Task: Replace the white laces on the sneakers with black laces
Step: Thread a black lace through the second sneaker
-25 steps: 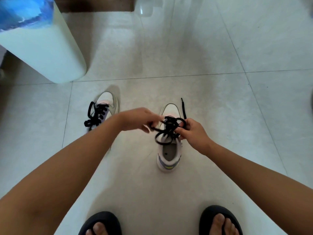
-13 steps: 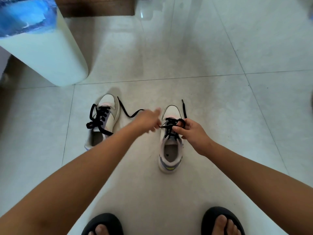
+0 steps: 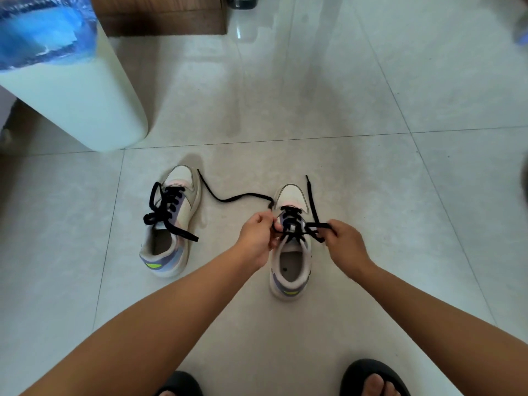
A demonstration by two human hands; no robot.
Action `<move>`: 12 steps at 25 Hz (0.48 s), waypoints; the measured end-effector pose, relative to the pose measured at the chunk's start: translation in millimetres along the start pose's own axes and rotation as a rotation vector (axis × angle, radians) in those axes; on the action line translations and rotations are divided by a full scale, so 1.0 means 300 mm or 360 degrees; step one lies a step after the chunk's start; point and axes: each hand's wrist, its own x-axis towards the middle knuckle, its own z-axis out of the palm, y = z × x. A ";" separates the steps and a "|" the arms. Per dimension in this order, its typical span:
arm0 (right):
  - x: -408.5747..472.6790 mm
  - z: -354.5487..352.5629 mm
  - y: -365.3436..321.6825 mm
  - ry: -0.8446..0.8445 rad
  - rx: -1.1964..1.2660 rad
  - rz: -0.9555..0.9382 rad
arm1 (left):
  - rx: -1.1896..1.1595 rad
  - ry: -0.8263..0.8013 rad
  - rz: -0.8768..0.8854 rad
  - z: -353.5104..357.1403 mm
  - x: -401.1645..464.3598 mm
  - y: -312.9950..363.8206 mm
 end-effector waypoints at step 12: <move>0.048 -0.008 -0.119 -0.0411 0.1861 0.0895 | -0.0180 -0.0206 0.0106 0.012 0.016 0.037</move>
